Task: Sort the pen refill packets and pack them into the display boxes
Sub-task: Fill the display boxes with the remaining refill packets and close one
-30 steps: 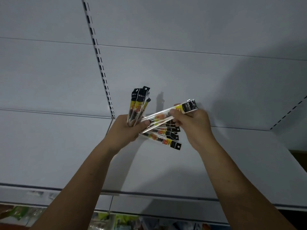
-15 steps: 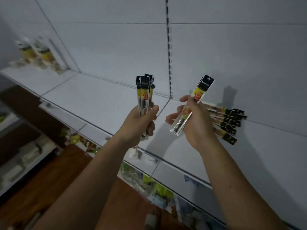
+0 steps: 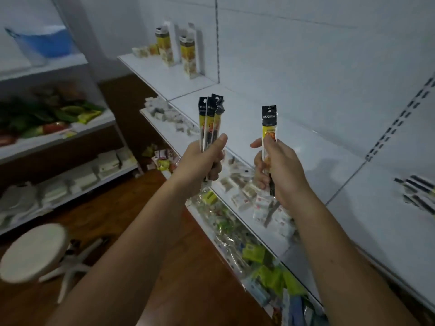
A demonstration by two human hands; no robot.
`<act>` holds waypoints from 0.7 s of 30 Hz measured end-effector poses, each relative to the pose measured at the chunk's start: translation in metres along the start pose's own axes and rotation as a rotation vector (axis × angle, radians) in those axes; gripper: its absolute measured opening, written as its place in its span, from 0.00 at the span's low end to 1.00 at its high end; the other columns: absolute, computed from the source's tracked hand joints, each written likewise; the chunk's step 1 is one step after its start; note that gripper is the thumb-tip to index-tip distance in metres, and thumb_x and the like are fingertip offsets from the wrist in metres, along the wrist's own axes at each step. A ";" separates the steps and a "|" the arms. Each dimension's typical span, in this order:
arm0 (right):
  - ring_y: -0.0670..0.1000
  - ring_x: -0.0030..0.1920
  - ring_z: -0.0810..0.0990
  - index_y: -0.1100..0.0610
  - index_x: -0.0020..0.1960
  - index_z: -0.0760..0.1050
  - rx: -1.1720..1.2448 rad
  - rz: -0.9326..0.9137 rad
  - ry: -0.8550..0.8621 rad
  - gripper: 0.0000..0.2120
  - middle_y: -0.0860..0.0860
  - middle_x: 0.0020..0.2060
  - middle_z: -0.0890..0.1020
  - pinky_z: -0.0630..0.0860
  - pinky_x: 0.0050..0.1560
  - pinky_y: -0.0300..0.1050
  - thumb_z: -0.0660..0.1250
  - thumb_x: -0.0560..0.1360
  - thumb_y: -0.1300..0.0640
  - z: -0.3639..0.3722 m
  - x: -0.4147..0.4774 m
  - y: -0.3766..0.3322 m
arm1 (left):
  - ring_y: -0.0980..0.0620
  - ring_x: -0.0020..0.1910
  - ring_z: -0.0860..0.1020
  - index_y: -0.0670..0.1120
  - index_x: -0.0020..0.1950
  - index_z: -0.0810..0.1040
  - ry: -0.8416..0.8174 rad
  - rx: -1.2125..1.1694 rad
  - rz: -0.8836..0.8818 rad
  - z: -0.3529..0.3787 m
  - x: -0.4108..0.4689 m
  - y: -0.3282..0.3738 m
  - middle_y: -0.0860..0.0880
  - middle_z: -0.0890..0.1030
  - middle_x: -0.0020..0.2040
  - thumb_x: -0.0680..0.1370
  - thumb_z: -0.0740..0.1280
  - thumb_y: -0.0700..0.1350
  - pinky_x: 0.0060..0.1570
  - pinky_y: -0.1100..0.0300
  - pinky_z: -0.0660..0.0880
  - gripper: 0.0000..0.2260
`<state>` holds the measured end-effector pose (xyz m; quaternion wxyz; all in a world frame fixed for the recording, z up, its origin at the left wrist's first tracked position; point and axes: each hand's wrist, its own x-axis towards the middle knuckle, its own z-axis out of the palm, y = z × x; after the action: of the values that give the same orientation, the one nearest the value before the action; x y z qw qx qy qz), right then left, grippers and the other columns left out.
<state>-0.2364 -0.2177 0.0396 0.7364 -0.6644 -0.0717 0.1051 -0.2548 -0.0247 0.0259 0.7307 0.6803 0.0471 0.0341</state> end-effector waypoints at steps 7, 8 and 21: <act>0.51 0.23 0.61 0.58 0.52 0.76 -0.073 0.005 -0.169 0.17 0.50 0.27 0.67 0.66 0.27 0.43 0.55 0.87 0.47 0.173 0.064 0.018 | 0.49 0.26 0.64 0.43 0.48 0.70 0.138 0.081 0.069 -0.181 0.010 0.021 0.46 0.66 0.32 0.84 0.67 0.54 0.28 0.57 0.62 0.15; 0.50 0.22 0.62 0.58 0.52 0.76 -0.070 0.003 -0.181 0.18 0.50 0.27 0.67 0.66 0.27 0.43 0.55 0.87 0.47 0.193 0.072 0.021 | 0.49 0.26 0.64 0.43 0.47 0.70 0.142 0.106 0.077 -0.202 0.012 0.022 0.46 0.65 0.31 0.84 0.67 0.53 0.27 0.58 0.63 0.15; 0.50 0.22 0.63 0.58 0.51 0.77 -0.064 0.013 -0.346 0.19 0.53 0.30 0.70 0.66 0.26 0.42 0.55 0.87 0.46 0.372 0.229 0.050 | 0.49 0.26 0.69 0.45 0.50 0.74 0.322 0.162 0.081 -0.389 0.114 0.020 0.48 0.71 0.34 0.84 0.67 0.52 0.28 0.56 0.69 0.11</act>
<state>-0.1089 0.2023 0.0221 0.6907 -0.6600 -0.1966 0.2205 -0.1861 0.3752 0.0160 0.6544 0.7240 0.1388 0.1682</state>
